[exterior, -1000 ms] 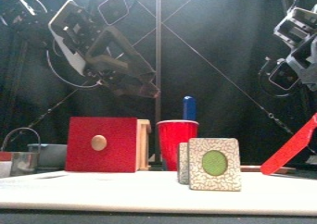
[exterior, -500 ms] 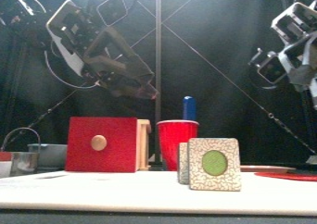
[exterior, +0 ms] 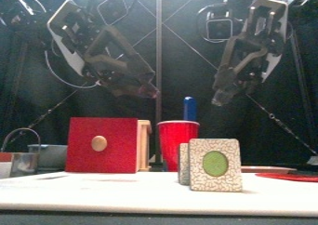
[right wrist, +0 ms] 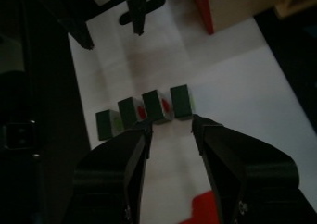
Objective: Place sushi on board then cut the sushi with the knife then place the pieces on the plate
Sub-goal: Place the 4 sushi pieces on the plate
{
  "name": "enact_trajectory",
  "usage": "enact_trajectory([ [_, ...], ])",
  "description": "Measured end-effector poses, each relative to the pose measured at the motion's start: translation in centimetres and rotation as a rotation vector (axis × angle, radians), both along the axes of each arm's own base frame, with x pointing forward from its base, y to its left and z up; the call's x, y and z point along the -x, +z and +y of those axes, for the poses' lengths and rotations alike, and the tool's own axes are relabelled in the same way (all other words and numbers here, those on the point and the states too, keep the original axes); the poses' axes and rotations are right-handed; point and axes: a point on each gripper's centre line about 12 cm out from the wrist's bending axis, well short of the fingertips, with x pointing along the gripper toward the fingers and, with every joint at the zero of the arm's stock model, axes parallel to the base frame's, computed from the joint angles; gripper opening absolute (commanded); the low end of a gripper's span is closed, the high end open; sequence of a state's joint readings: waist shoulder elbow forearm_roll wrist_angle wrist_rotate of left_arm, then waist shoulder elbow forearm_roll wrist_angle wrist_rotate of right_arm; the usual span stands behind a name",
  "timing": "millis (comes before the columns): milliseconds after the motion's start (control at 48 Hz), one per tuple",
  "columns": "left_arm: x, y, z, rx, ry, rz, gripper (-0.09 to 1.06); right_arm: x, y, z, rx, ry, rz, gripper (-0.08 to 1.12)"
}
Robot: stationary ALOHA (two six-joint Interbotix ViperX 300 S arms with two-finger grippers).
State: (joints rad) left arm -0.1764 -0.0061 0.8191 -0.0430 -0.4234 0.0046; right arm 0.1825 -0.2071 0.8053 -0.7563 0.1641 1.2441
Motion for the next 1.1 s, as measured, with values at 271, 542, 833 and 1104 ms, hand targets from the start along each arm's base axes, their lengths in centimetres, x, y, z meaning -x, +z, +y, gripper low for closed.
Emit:
enact_trajectory([
  [271, 0.1, 0.1, 0.3, 0.001, 0.008, -0.003, 0.86, -2.1, -1.8, 0.2, 0.143, 0.112, 0.022, 0.77],
  [542, 0.2, 0.0, 0.4, 0.0, 0.009, 0.002, 0.86, -2.9, -3.0, -0.7, 0.116, 0.121, 0.023, 0.77],
  [833, 0.6, -0.5, 0.5, 0.0, 0.014, 0.019, 0.86, -3.9, -4.7, -1.1, 0.114, 0.113, 0.062, 0.77],
  [1104, 0.9, -0.8, 0.7, 0.014, 0.031, 0.03, 0.86, -4.0, -5.2, -0.9, 0.095, 0.11, 0.071, 0.77],
])
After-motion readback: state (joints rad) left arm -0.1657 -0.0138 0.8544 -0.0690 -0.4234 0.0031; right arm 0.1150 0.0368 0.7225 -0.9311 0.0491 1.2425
